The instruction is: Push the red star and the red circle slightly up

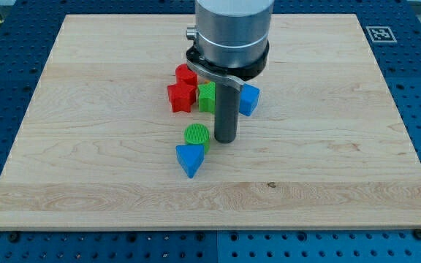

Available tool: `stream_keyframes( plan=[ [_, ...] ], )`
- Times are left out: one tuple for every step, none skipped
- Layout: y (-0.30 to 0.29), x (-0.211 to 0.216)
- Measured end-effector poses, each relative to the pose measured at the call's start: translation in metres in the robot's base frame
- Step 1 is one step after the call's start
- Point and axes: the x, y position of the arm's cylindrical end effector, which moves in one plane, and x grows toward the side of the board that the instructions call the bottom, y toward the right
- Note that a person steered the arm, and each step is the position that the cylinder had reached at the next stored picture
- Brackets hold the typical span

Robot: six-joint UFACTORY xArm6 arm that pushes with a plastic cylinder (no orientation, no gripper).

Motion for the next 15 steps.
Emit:
stream_keyframes(
  plan=[
    [-0.009,0.000],
    [-0.015,0.000],
    [-0.019,0.000],
    [-0.019,0.000],
    [-0.010,0.000],
    [0.000,-0.005],
    [0.004,-0.012],
    [-0.012,-0.021],
    [-0.032,-0.025],
    [-0.053,-0.025],
    [-0.074,-0.033],
    [-0.093,-0.053],
    [-0.097,-0.083],
    [-0.097,-0.102],
    [-0.097,-0.130]
  ],
)
